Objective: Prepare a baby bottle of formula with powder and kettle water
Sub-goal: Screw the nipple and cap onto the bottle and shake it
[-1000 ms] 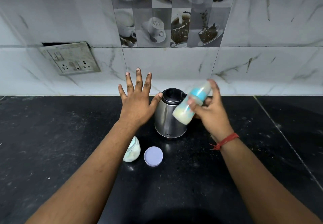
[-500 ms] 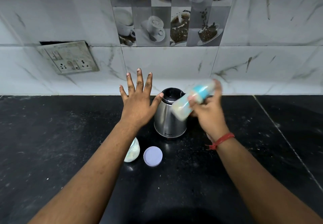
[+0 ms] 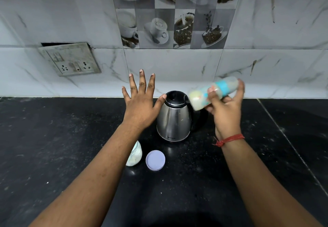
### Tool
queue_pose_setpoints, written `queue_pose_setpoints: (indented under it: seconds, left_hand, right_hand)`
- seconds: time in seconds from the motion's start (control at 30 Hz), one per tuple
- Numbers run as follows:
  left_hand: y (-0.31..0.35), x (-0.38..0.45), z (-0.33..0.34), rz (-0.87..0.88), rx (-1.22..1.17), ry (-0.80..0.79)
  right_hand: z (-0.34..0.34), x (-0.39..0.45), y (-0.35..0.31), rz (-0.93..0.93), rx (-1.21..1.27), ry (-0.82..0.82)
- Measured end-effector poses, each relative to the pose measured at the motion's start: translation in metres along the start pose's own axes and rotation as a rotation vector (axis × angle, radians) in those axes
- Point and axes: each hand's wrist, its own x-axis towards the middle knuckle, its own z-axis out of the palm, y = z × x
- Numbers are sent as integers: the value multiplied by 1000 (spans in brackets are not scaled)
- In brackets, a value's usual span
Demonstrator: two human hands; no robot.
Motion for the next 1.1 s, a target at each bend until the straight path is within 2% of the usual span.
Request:
queue_pose_setpoints:
  seconds: [0.07,0.13,0.17,0.2,0.3,0.33,0.37,0.43,0.47,0.5,0.6,0.63,0.67,0.73,0.77,0.8,0.83,0.93,0.97,1.0,1.1]
  left_hand:
    - [1,0,-1,3,4,-9]
    - [2,0,-1,8,4,-10]
    - [2,1,-1,10,2,-5]
    - [2,1,-1,10,-1,-2]
    - [2,0,-1,5,3,-9]
    - [2,0,0,5,8,-15]
    - [3,-1,0,6,10,-21]
    - [4,0,0,9,9,-22]
    - [5,0,0,9,8,-19]
    - [5,0,0,10,6,-16]
    - [4,-1,0,10,3,-10]
    - [4,-2,0,12,6,-9]
    - [3,-3,0,12,7,-9]
    - [2,-2,1,10,4,-7]
    - [2,-2,1,8,3,-2]
    - [2,-2,1,6,3,3]
    - [1,-2,2,6,2,6]
    - [1,-3,2,4,-2,4]
    - [0,-4,2,2,-3,2]
    - [0,-4,2,-1,-6,1]
    - [-1,-3,2,-3,-15,8]
  right_hand:
    - [2,-3,4,-31,-73,6]
    - [3,-11,11,96,-243,-240]
    - [2,-12,10,158,-233,-323]
    - [2,-10,7,176,-180,-303]
    - [1,0,-4,68,43,39]
    - [2,0,-3,23,37,68]
    - [4,-2,-3,-6,-44,30]
    - [7,-10,3,35,-280,-226]
    - [6,-12,4,71,-305,-314]
    - [5,-11,2,81,-254,-305]
    - [1,0,-6,-12,-29,14]
    - [0,1,-4,-37,-29,68]
    - [0,-1,-1,-41,-88,51]
    - [0,-8,8,24,-323,-212]
    - [-2,-11,10,65,-387,-360]
    - [-3,-12,9,78,-376,-419]
    - [-3,-10,5,60,-308,-371]
    - [0,-3,-6,-23,-72,-33]
    - [1,-4,-6,-40,-59,1]
    - [3,-6,-4,-42,-107,-31]
    - [2,-14,0,35,-388,-363]
